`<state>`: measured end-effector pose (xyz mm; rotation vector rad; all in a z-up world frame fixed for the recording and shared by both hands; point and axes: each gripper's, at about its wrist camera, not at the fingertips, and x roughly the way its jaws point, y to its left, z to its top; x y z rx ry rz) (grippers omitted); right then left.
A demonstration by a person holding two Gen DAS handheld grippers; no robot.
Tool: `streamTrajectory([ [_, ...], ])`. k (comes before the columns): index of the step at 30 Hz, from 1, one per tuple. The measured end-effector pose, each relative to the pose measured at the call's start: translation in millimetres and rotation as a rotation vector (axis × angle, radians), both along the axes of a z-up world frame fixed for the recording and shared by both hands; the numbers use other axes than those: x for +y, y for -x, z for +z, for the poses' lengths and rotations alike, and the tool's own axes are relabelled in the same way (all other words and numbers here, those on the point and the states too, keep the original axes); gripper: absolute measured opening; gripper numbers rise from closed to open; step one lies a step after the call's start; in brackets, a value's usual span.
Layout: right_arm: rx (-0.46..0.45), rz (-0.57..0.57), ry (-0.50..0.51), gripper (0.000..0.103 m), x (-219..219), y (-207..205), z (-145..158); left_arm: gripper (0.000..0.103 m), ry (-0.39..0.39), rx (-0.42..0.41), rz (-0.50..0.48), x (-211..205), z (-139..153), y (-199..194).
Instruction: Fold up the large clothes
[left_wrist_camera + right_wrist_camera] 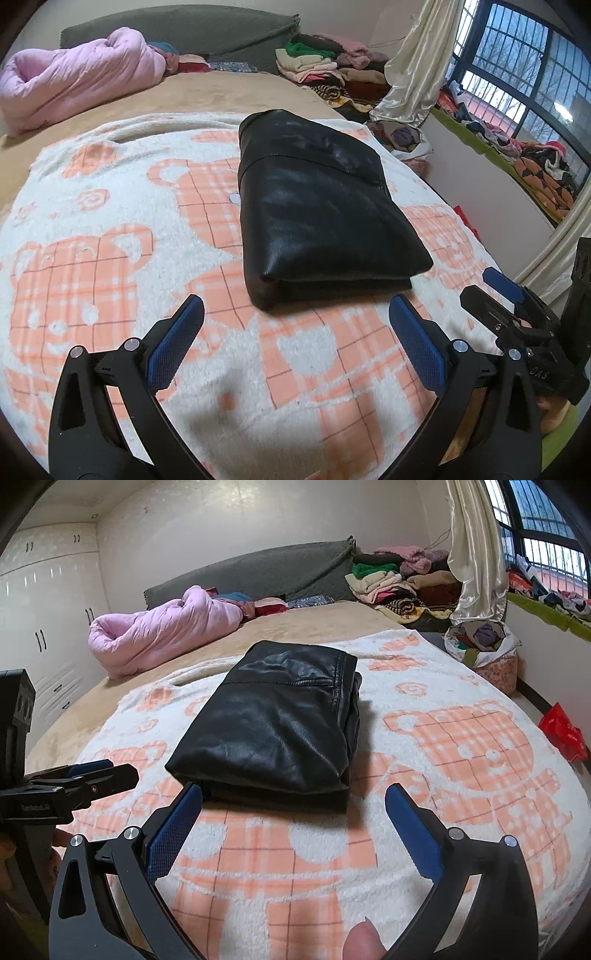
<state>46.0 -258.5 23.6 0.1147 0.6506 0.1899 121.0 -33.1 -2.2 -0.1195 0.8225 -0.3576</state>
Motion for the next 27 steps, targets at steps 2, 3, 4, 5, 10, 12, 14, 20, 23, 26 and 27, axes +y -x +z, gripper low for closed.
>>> streamTrajectory([
  [2, 0.000, 0.000, 0.000, 0.099, 1.1, 3.6, -1.6, 0.094, 0.000, -0.012, 0.011, 0.8, -1.0, 5.2],
  [3, 0.000, 0.002, 0.002, 0.099, 2.0, 5.8, -2.5, 0.094, 0.003, -0.020, 0.020, 1.6, -1.6, 7.7],
  [4, 0.001, 0.005, 0.004, 0.099, 2.8, 7.5, -3.6, 0.094, 0.007, -0.023, 0.023, 2.2, -2.1, 9.7],
  [5, 0.005, 0.010, 0.007, 0.099, 4.4, 9.3, -4.9, 0.094, 0.010, -0.026, 0.024, 2.7, -2.6, 11.4],
  [10, -0.015, 0.013, 0.021, 0.099, 7.1, 18.3, -7.4, 0.094, -0.008, -0.037, 0.033, 4.8, -7.4, 18.7],
  [12, -0.022, 0.008, 0.025, 0.099, 7.1, 20.4, -7.9, 0.094, -0.023, -0.047, 0.046, 4.9, -8.0, 23.2],
  [14, -0.027, 0.001, 0.027, 0.099, 6.3, 23.4, -9.6, 0.094, -0.018, -0.043, 0.050, 6.1, -10.2, 25.9],
  [20, -0.046, -0.002, 0.050, 0.099, 7.8, 31.4, -14.1, 0.094, -0.037, -0.049, 0.043, 4.8, -13.1, 29.2],
  [23, -0.051, -0.011, 0.055, 0.099, 7.5, 33.4, -14.9, 0.094, -0.030, -0.043, 0.048, 5.3, -14.7, 29.3],
  [26, -0.054, -0.013, 0.067, 0.099, 7.2, 35.9, -16.1, 0.094, -0.037, -0.047, 0.054, 6.5, -13.8, 29.0],
  [27, -0.054, -0.013, 0.068, 0.099, 7.0, 36.3, -16.6, 0.094, -0.037, -0.047, 0.058, 6.3, -13.8, 30.1],
])
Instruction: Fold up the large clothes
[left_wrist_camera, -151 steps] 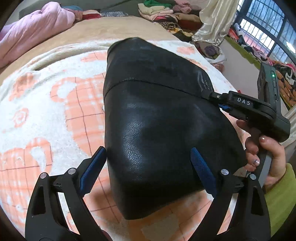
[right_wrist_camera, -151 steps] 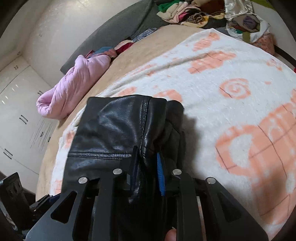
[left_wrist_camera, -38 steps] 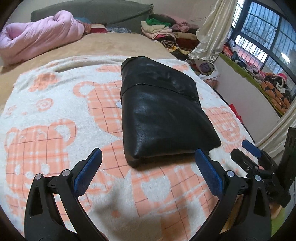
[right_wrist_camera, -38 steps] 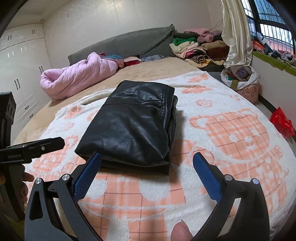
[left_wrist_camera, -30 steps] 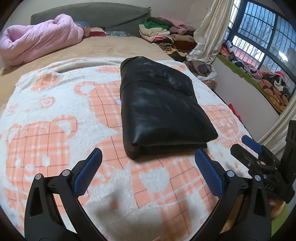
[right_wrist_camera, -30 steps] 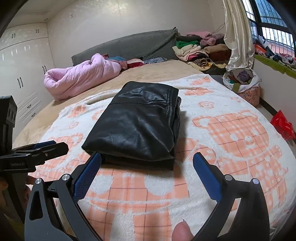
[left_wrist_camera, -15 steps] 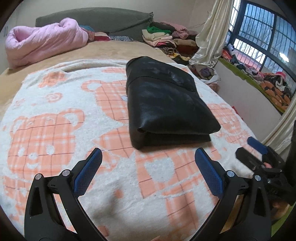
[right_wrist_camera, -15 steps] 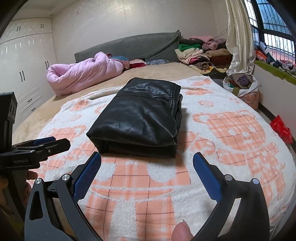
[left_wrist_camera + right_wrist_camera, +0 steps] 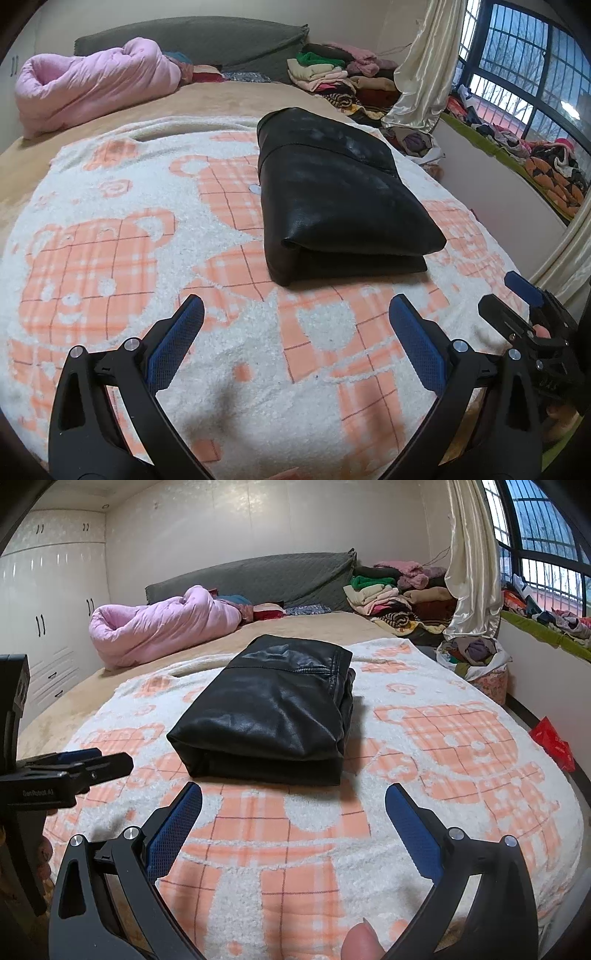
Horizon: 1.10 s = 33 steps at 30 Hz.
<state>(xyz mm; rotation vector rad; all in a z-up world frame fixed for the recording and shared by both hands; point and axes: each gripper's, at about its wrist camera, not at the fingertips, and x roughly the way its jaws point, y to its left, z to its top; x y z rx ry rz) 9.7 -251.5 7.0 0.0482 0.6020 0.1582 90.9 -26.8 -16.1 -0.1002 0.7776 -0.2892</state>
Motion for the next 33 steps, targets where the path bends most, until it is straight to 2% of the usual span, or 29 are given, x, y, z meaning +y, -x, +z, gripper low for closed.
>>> streamTrajectory([
  [33, 0.033, -0.004, 0.003, 0.099, -2.0, -6.0, -6.8, 0.094, -0.037, -0.002, 0.044, 3.4, 1.8, 5.1],
])
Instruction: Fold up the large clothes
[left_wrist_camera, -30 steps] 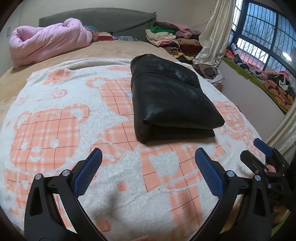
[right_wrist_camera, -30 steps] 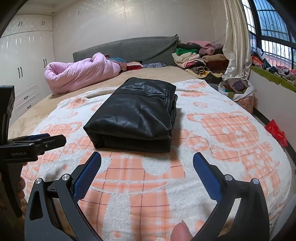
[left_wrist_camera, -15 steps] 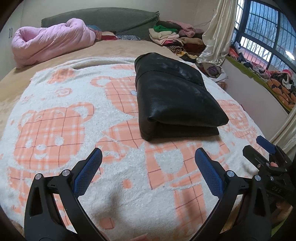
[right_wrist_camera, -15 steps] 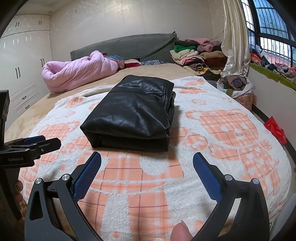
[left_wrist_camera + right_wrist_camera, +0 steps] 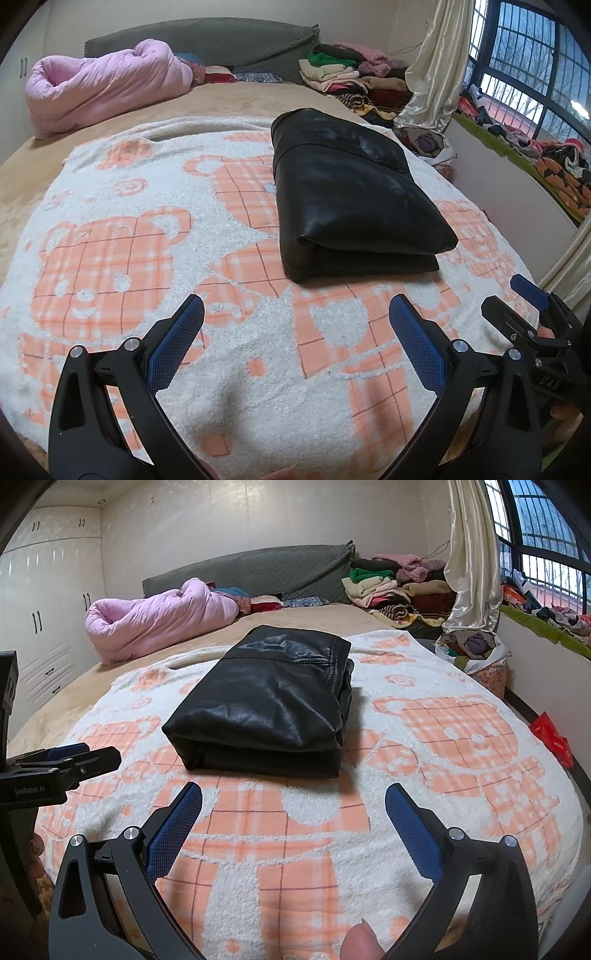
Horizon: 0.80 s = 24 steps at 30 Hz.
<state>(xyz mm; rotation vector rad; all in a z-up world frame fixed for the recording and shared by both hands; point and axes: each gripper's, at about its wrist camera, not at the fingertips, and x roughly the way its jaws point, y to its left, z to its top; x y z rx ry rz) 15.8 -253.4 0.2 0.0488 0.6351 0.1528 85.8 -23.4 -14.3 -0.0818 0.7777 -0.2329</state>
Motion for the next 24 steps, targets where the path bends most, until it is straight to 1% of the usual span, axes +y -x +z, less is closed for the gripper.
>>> streamTrajectory([
  [24, -0.005, 0.001, 0.003, 0.099, 2.0, 1.2, 0.2, 0.094, -0.020, -0.010, 0.026, 2.0, 3.4, 1.9],
])
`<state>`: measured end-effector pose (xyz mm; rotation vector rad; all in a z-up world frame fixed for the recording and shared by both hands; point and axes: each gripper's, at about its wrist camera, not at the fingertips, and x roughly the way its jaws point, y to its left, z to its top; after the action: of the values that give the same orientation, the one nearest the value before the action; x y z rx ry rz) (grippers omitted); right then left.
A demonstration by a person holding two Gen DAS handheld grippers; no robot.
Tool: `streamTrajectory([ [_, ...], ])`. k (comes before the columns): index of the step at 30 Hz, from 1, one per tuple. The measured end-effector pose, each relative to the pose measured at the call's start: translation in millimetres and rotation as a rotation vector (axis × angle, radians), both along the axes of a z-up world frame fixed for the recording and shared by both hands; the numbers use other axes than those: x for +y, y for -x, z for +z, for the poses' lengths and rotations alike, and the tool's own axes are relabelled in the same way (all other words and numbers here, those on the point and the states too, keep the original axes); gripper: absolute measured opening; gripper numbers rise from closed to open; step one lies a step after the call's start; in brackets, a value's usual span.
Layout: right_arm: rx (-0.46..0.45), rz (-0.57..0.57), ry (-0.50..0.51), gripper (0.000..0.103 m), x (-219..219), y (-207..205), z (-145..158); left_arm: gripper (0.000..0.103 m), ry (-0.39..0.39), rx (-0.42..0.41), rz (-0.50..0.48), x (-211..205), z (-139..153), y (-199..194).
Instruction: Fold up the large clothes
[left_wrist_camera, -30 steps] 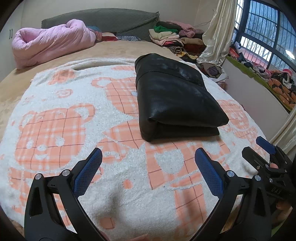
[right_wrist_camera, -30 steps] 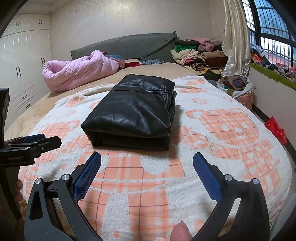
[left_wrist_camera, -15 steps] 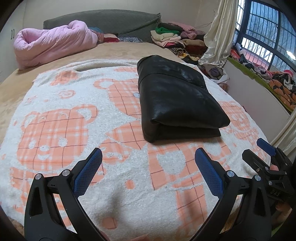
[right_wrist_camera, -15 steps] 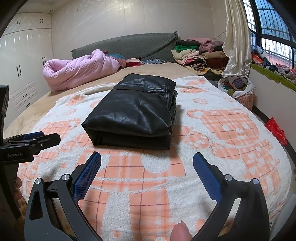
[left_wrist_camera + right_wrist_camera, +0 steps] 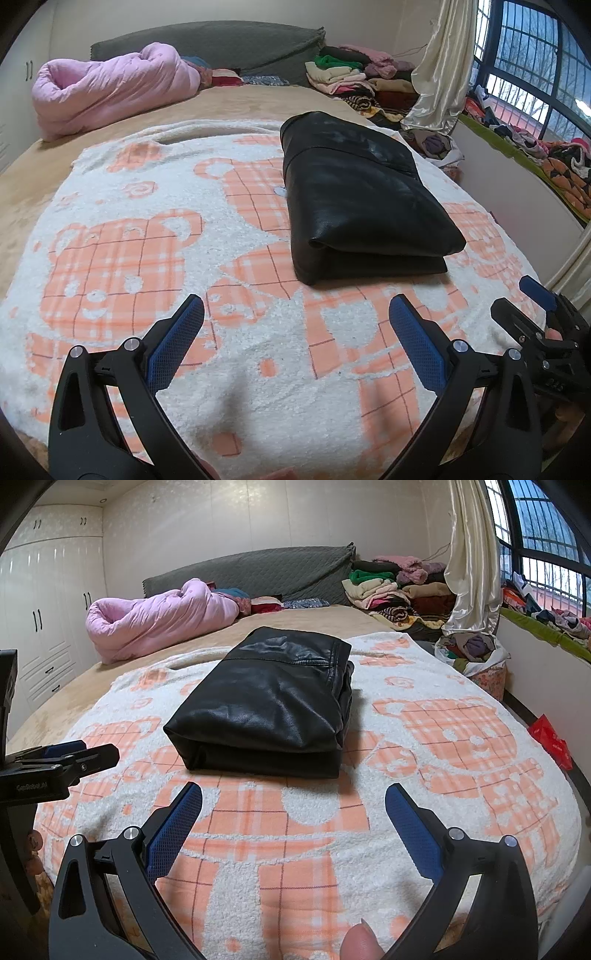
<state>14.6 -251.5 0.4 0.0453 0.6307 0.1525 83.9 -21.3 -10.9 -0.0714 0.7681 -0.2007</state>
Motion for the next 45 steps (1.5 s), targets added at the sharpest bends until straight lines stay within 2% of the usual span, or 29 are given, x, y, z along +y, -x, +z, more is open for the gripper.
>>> streamTrajectory([
  [22, 0.003, -0.004, 0.002, 0.099, -0.6, 1.6, 0.0, 0.094, 0.006, -0.008, 0.002, 0.0, 2.1, 2.6],
  [45, 0.001, -0.035, -0.006, 0.099, -8.0, 7.1, 6.3, 0.094, -0.027, 0.010, -0.007, -6.4, -2.6, 1.7],
])
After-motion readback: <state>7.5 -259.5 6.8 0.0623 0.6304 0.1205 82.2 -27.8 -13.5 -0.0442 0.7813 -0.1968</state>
